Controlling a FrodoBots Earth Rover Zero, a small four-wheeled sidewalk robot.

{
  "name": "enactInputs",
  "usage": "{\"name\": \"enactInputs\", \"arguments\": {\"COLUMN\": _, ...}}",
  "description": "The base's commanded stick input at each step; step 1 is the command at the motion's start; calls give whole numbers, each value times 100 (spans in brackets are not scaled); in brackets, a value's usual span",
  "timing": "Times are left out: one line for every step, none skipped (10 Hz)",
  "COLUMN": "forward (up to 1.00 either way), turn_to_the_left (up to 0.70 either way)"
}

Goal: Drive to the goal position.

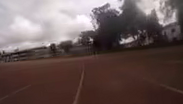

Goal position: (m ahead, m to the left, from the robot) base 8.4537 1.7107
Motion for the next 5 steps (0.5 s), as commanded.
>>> {"name": "enactInputs", "arguments": {"forward": 85, "turn_to_the_left": 0}}
{"name": "enactInputs", "arguments": {"forward": 85, "turn_to_the_left": 0}}
{"name": "enactInputs", "arguments": {"forward": 85, "turn_to_the_left": 0}}
{"name": "enactInputs", "arguments": {"forward": 85, "turn_to_the_left": 0}}
{"name": "enactInputs", "arguments": {"forward": 85, "turn_to_the_left": 0}}
